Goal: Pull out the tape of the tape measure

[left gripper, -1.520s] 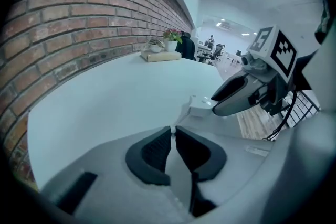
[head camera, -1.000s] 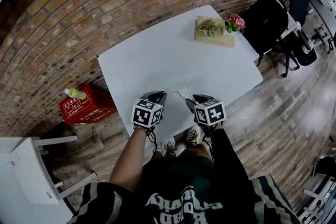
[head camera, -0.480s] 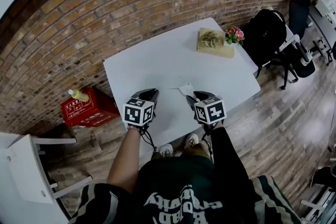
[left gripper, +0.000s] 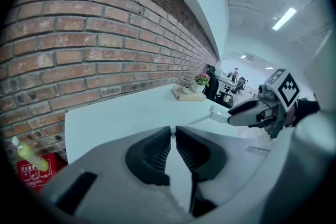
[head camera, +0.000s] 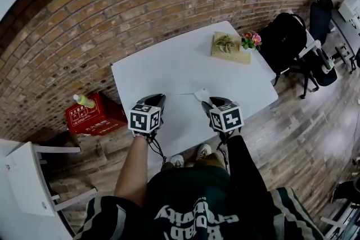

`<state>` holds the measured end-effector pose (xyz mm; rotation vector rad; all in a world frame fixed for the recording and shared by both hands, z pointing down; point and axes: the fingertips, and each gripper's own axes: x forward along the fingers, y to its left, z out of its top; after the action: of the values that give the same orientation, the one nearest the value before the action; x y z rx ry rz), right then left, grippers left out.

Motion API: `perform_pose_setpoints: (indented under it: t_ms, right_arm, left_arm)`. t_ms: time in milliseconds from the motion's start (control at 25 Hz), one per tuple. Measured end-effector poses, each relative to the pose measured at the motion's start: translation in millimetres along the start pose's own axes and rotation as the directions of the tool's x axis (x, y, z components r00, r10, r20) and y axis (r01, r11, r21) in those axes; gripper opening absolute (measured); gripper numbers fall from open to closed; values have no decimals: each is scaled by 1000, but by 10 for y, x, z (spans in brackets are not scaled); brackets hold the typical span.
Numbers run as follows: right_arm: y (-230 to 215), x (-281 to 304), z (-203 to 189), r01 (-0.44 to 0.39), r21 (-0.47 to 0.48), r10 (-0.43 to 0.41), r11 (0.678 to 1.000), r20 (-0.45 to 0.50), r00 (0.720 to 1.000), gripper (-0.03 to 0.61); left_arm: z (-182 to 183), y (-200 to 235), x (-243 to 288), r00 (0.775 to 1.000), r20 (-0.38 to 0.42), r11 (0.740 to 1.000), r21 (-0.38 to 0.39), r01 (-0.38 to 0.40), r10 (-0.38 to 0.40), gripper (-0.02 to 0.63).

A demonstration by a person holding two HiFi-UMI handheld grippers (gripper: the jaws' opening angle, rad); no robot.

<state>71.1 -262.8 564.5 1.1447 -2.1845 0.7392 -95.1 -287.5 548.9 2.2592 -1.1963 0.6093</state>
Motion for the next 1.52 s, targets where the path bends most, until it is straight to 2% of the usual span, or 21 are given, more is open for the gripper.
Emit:
perform_pose_setpoints:
  t_ms: [600,960,1520]
  right_arm:
    - [16,23,-49,-12,-19,12,1000,-12,1000,149]
    - [-69,2,-54,13,-11,-13,1000,-9,1000,149]
    - [6,-28,-79,8,-17,-9,1000,-10,1000,149]
  left_arm:
    - [-89,10,-50,1000,-12,1000,-4,-17,17,38]
    - [-99,194,-157,998,-2,998,-27,-64,64,38]
    - [-173,237,-229,998,0,997,-46,-66,66,38]
